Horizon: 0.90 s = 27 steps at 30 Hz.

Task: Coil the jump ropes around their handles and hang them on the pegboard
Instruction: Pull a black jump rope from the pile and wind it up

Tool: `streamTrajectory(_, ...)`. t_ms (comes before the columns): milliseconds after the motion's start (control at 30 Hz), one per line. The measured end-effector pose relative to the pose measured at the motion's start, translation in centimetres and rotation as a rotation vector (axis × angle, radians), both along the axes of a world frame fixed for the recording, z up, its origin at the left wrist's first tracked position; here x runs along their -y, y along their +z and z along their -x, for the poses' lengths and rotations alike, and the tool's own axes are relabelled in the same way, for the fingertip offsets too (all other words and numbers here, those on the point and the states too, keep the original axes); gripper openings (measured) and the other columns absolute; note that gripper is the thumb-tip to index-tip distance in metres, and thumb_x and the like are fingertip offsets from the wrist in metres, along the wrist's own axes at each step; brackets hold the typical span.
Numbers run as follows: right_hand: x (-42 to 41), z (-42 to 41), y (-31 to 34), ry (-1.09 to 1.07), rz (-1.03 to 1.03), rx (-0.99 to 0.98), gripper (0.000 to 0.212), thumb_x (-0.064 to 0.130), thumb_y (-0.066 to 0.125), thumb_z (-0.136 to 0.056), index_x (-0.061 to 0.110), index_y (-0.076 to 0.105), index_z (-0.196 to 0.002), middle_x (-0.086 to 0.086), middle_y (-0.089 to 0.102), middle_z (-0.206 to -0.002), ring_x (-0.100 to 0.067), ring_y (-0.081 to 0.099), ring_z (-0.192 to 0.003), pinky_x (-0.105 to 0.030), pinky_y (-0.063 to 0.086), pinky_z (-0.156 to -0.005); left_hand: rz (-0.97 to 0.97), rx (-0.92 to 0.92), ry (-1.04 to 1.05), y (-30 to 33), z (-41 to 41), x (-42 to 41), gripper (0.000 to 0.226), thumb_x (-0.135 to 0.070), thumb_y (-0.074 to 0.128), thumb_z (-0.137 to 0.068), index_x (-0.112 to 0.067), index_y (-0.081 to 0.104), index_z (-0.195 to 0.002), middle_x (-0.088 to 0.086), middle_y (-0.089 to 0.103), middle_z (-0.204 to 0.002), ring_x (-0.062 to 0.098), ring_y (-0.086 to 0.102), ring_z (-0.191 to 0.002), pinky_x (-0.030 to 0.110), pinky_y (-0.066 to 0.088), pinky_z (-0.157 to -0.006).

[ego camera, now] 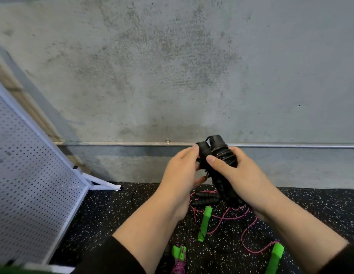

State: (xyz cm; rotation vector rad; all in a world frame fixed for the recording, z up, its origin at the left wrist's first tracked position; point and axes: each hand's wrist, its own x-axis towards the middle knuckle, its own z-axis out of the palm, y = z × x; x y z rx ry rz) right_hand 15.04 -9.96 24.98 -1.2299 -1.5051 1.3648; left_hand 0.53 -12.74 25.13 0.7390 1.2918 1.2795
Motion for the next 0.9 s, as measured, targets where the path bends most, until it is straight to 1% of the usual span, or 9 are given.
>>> streamTrajectory(100, 0.5, 1.5, -1.0, 0.1, 0.177, -0.169, 0.03, 0.037, 0.063, -0.098, 0.026, 0.062, -0.126, -0.003, 0.076, -0.108, -0.021, 0.074, -0.098, -0.043, 0.062, -0.083, 0.07, 0.104, 0.083, -0.4, 1.5, -0.1, 0.03, -0.038, 0.051, -0.106, -0.016, 0.072, -0.111, 0.0, 0.074, -0.099, 0.015, 0.066, -0.091, 0.031, 0.053, -0.074)
streamTrajectory(233, 1.5, 3.6, -3.9, 0.121, 0.35, -0.303, 0.046, 0.018, 0.067, -0.097, 0.014, 0.049, -0.14, -0.007, 0.073, -0.12, -0.025, 0.073, -0.107, -0.056, 0.059, -0.089, 0.11, 0.043, 0.118, -2.2, 4.1, 0.5, 0.023, -0.036, 0.054, -0.105, -0.017, 0.068, -0.104, 0.0, 0.068, -0.089, 0.015, 0.059, -0.078, 0.029, 0.049, -0.064)
streamTrajectory(400, 3.4, 6.7, -8.0, 0.099, 0.526, -0.38, 0.034, 0.018, 0.066, -0.098, 0.005, 0.056, -0.128, -0.018, 0.073, -0.116, -0.035, 0.073, -0.102, -0.054, 0.061, -0.082, 0.235, -0.081, 0.053, -6.0, 6.6, 2.7, 0.028, -0.037, 0.055, -0.104, -0.017, 0.066, -0.12, 0.002, 0.069, -0.111, 0.02, 0.062, -0.099, 0.034, 0.05, -0.071)
streamTrajectory(533, 5.3, 9.1, -12.2, 0.068, 0.593, -0.314, 0.025, 0.018, 0.067, -0.097, 0.008, 0.064, -0.119, -0.014, 0.074, -0.114, -0.031, 0.072, -0.104, -0.058, 0.057, -0.091, 0.337, -0.104, 0.096, -10.2, 8.3, 4.7, 0.016, -0.033, 0.056, -0.102, -0.021, 0.064, -0.11, 0.001, 0.066, -0.106, 0.02, 0.06, -0.096, 0.032, 0.047, -0.068)
streamTrajectory(600, 6.2, 10.2, -14.8, 0.079, 0.587, -0.23, 0.019, 0.015, 0.069, -0.095, 0.013, 0.066, -0.114, -0.012, 0.075, -0.114, -0.027, 0.072, -0.102, -0.056, 0.056, -0.094, 0.371, -0.121, 0.132, -12.7, 9.2, 5.7, 0.019, -0.029, 0.056, -0.101, -0.021, 0.063, -0.116, 0.001, 0.067, -0.111, 0.019, 0.061, -0.097, 0.029, 0.045, -0.069)
streamTrajectory(667, 7.1, 11.1, -17.5, 0.054, 0.623, -0.194, 0.019, 0.01, 0.068, -0.095, 0.015, 0.062, -0.112, -0.011, 0.074, -0.114, -0.026, 0.072, -0.099, -0.05, 0.06, -0.085, 0.403, -0.116, 0.158, -15.2, 9.9, 6.5, 0.032, -0.022, 0.055, -0.1, -0.022, 0.06, -0.131, 0.002, 0.066, -0.117, 0.016, 0.062, -0.097, 0.028, 0.044, -0.067)
streamTrajectory(733, 7.9, 11.8, -20.3, 0.036, 0.68, -0.182, 0.025, 0.007, 0.068, -0.095, 0.011, 0.059, -0.117, -0.012, 0.074, -0.112, -0.023, 0.074, -0.088, -0.043, 0.062, -0.073, 0.453, -0.1, 0.178, -17.7, 10.5, 7.6, 0.034, -0.017, 0.053, -0.099, -0.025, 0.058, -0.131, 0.004, 0.065, -0.116, 0.016, 0.06, -0.096, 0.028, 0.043, -0.067)
streamTrajectory(833, 8.7, 12.5, -24.3, 0.036, 0.739, -0.1, 0.025, 0.008, 0.067, -0.096, 0.011, 0.062, -0.12, -0.009, 0.074, -0.111, -0.025, 0.075, -0.093, -0.046, 0.062, -0.083, 0.555, -0.074, 0.2, -21.5, 10.9, 9.0, 0.018, -0.015, 0.051, -0.094, -0.022, 0.061, -0.107, 0.006, 0.062, -0.102, 0.021, 0.058, -0.09, 0.031, 0.045, -0.069)
streamTrajectory(900, 8.9, 12.9, -26.5, 0.047, 0.769, -0.045, 0.025, 0.009, 0.066, -0.096, 0.012, 0.064, -0.12, -0.009, 0.075, -0.109, -0.024, 0.075, -0.095, -0.041, 0.062, -0.08, 0.6, -0.056, 0.22, -23.7, 11.1, 9.6, 0.014, -0.013, 0.048, -0.091, -0.018, 0.061, -0.094, 0.01, 0.06, -0.094, 0.025, 0.056, -0.085, 0.032, 0.045, -0.067)
